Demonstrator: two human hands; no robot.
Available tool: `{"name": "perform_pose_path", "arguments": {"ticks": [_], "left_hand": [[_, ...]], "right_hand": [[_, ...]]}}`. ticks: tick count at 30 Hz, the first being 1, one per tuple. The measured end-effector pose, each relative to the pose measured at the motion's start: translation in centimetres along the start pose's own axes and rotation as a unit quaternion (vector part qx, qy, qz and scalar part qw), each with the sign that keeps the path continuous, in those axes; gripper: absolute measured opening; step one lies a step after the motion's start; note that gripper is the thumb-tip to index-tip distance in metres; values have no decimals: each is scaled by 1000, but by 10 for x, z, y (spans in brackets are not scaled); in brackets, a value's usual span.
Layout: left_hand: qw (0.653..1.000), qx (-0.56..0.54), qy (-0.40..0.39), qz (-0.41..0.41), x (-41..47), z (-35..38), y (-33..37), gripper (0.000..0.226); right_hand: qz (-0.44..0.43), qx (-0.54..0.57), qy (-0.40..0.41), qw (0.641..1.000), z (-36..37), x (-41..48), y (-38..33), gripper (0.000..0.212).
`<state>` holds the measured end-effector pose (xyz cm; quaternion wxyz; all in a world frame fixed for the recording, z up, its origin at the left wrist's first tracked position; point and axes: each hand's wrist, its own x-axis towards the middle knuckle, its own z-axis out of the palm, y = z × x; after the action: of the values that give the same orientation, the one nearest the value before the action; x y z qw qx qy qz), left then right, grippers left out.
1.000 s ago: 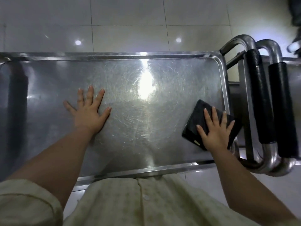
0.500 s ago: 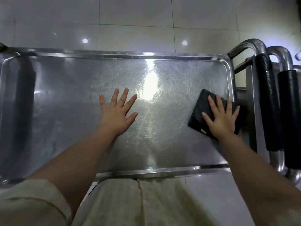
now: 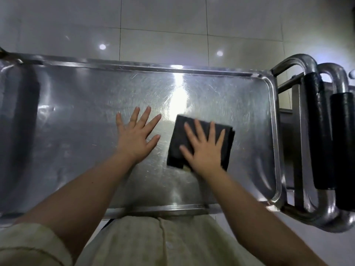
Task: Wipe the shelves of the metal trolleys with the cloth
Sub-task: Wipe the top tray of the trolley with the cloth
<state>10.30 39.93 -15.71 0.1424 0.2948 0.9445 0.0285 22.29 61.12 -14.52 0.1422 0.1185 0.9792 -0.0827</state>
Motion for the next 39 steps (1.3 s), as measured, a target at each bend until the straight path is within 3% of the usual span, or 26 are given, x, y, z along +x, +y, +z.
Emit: {"name": "perform_pose_path", "arguments": {"ticks": [3,6,11,15,18,22,24,27,30,34,39], "left_hand": [[1000,-7,4,5,-3,1,0,62],[1000,-13,11,7,-2,2,1,62],[1000,-24,17,10,2,5,-1,62],[1000,-15,12,14,1,6,-3,65],[1000,-7,5,11,0,4,-3,65],[999,-33,3,11,-2,1,-5,58],[990,-136,40,-7,-2,-5,-7,54],[949,-272,114,-110,-5,-17,-17,59],[950,-232,107,-180,-10,-27,-40,61],[975,-114,54,-180,-20,-28,-71,55],[987,-66,20,-148,-31,-25,-86,56]], "right_hand": [[-48,-14,-17,999,17,-60,-9,70],[-39,-10,-19,999,11,-42,13,69],[207,56,6,977,-40,85,81,67],[327,85,21,941,-62,123,129,68],[384,88,35,919,-61,130,117,70],[265,60,45,961,-55,154,40,69],[165,35,28,985,-47,164,-19,69],[6,-3,-10,1000,-35,162,-104,68],[-85,-14,-23,996,-30,156,-130,68],[-41,-12,4,999,-41,168,-72,69],[212,53,40,975,-51,138,53,71]]}}
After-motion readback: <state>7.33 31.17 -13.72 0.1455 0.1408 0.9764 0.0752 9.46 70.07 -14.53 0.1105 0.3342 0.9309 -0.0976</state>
